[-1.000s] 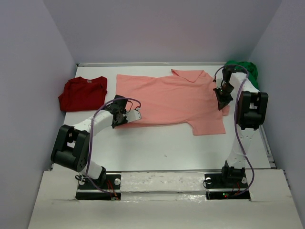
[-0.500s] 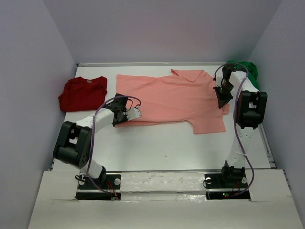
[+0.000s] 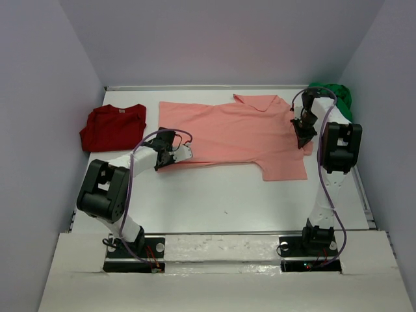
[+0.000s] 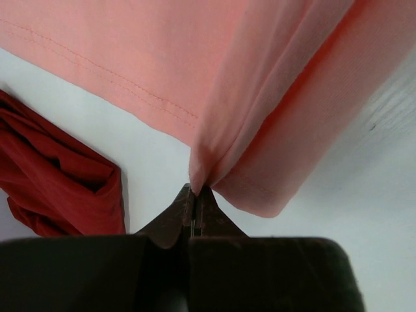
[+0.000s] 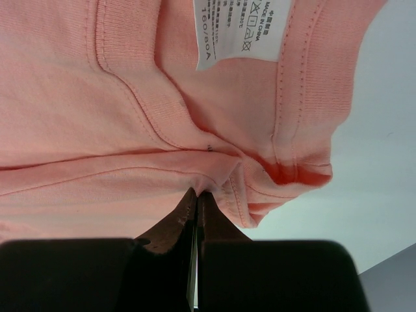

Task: Fold and stack the t-shirts
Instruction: Flatten the tshirt out

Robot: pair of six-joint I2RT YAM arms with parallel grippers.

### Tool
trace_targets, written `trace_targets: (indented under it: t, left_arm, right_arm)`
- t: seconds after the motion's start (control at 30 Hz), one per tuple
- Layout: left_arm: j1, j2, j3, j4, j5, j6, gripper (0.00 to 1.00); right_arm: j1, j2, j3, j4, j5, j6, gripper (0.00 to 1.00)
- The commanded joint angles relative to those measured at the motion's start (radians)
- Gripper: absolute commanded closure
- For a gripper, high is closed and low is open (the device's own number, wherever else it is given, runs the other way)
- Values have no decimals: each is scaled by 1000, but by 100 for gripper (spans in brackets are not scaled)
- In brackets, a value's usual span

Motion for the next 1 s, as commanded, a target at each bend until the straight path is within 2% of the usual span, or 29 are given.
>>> trace_targets:
  t: [0.0, 0.37, 0.6, 0.83, 0.97]
  left_arm:
    - [8, 13, 39, 16, -41, -8, 100]
    - [6, 40, 46, 81, -73, -17, 100]
    - [8, 54, 32, 159, -159, -5, 100]
    - [6, 86, 49, 177, -185, -3, 100]
    - [6, 93, 48, 168, -178, -5, 94]
  right_arm:
    - [5, 9, 52, 4, 32, 3, 100]
    - [5, 18, 59, 6, 40, -2, 100]
    - [5, 16, 67, 3, 34, -2, 100]
    - [5, 18, 70, -1, 34, -2, 100]
    - [5, 18, 72, -1, 32, -4, 100]
